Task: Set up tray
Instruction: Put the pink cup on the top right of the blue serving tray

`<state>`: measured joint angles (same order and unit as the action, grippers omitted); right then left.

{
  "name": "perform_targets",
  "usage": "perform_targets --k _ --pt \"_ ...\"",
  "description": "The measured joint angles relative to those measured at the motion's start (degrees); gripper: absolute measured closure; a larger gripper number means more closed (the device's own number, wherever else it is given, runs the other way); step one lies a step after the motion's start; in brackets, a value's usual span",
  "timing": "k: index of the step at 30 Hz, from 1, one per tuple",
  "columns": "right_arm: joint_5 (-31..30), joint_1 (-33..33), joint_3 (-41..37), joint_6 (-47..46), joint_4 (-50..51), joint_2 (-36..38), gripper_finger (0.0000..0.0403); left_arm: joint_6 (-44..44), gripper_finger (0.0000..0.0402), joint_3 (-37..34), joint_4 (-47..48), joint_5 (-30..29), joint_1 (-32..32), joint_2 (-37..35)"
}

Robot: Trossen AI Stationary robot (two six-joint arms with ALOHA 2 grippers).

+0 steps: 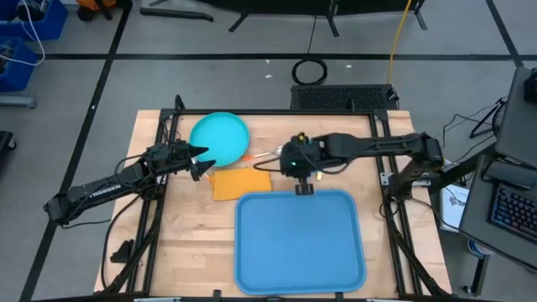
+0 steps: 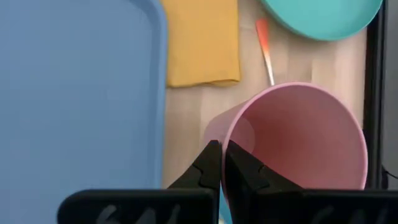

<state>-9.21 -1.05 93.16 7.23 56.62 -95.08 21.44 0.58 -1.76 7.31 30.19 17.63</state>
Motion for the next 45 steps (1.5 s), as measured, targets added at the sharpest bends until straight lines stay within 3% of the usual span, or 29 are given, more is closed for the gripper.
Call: perform_targets --k 17,33,45 --pt "-1.33 -10.11 -19.43 -21.54 0.3 18.01 0.0403 0.19 0.0004 0.0 0.15 -0.35 -0.01 0.0" --pt "-1.27 -20.98 -29.68 -38.11 0.45 22.39 0.0403 -0.21 0.0004 0.0 0.27 -1.33 0.01 0.0" --pt "-2.36 -24.78 -30.22 -45.37 0.66 22.61 0.0403 -0.76 0.0004 0.0 0.31 -7.21 0.01 0.0"
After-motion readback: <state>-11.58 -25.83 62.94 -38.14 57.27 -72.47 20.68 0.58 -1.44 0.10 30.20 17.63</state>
